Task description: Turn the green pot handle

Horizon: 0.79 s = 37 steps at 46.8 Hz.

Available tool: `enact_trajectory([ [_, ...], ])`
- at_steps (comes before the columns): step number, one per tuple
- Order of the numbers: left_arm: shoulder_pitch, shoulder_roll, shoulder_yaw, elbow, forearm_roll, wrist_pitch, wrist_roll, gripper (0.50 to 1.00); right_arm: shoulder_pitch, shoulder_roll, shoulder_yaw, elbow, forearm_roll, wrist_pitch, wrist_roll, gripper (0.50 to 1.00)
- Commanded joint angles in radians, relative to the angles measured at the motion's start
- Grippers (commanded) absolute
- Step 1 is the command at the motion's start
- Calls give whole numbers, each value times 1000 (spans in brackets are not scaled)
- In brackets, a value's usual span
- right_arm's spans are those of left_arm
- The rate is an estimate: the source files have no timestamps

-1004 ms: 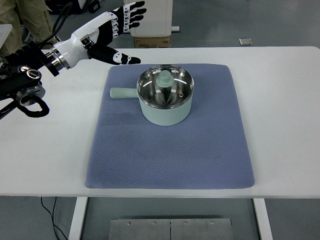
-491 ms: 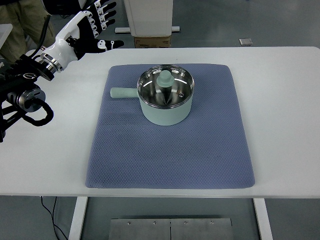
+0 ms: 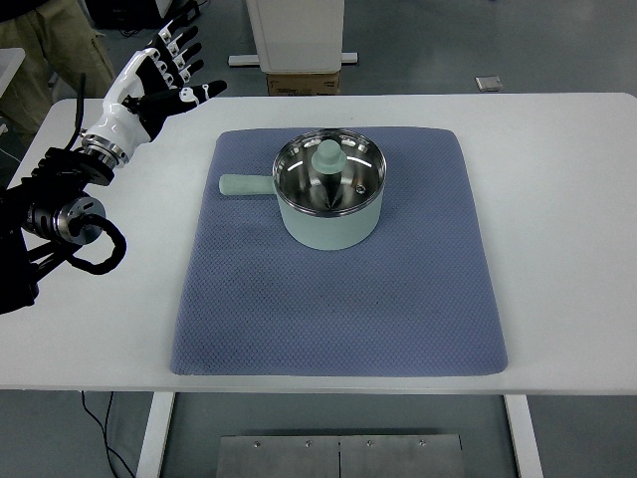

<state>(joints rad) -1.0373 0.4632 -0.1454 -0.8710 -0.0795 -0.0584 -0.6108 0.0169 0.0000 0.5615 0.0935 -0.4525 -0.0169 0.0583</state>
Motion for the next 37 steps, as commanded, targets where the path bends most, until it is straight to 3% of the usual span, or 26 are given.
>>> enact_trajectory([
  [1, 14, -2, -28, 0, -2, 8, 0, 1000, 0, 0, 0, 0, 0, 0, 0, 1000],
  [14, 49, -29, -80, 56, -23, 19, 0, 1000, 0, 0, 0, 0, 0, 0, 0, 1000],
  [37, 134, -136, -143, 161, -36, 19, 0, 1000, 0, 0, 0, 0, 0, 0, 0, 1000],
])
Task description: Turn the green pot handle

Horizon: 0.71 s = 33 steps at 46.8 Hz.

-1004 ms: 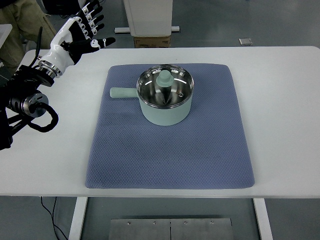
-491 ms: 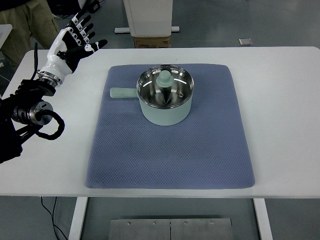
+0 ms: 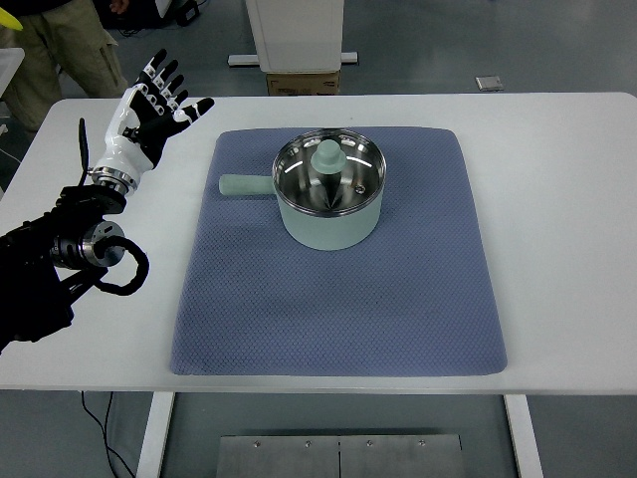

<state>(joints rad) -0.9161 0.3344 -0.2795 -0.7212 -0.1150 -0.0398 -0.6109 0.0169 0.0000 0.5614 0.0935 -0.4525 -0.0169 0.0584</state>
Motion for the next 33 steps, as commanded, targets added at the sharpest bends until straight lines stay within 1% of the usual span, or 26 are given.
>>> enact_trajectory([
  [1, 16, -9, -12, 17, 0, 0, 0, 1000, 0, 0, 0, 0, 0, 0, 0, 1000],
  [6, 31, -28, -20, 26, 0, 0, 0, 1000, 0, 0, -2, 2, -2, 0, 0, 1000],
  [11, 43, -31, -21, 26, 0, 1, 0, 1000, 0, 0, -2, 2, 0, 0, 0, 1000],
  [33, 45, -44, -21, 28, 1, 1, 0, 1000, 0, 0, -2, 0, 0, 0, 0, 1000],
])
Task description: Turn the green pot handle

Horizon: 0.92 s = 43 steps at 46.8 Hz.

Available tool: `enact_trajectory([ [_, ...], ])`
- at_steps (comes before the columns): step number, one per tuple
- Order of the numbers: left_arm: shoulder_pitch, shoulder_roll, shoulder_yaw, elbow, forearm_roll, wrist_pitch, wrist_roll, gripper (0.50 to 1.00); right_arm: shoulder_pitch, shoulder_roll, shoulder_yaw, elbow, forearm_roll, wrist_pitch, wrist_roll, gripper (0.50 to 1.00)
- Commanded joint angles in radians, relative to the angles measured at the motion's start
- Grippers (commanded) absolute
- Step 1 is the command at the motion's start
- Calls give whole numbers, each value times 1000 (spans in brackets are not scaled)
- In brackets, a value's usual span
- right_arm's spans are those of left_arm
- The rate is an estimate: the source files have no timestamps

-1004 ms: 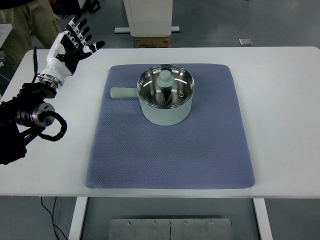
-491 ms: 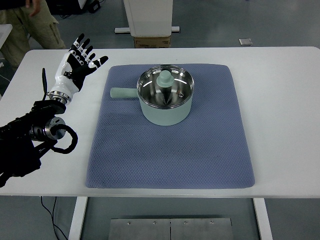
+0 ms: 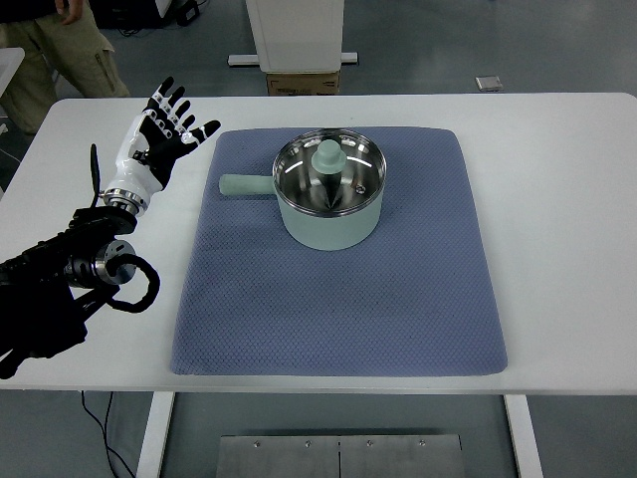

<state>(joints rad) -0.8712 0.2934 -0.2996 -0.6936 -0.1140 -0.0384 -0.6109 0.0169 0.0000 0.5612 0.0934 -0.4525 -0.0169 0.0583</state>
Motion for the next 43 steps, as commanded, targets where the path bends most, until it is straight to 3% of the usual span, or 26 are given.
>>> enact_trajectory([
  [1, 0, -3, -1, 0, 0, 0, 0, 1000, 0, 0, -1, 0, 0, 0, 0, 1000],
  [43, 28, -34, -1, 17, 4, -2, 0, 1000, 2, 0, -3, 0, -6, 0, -2, 1000],
])
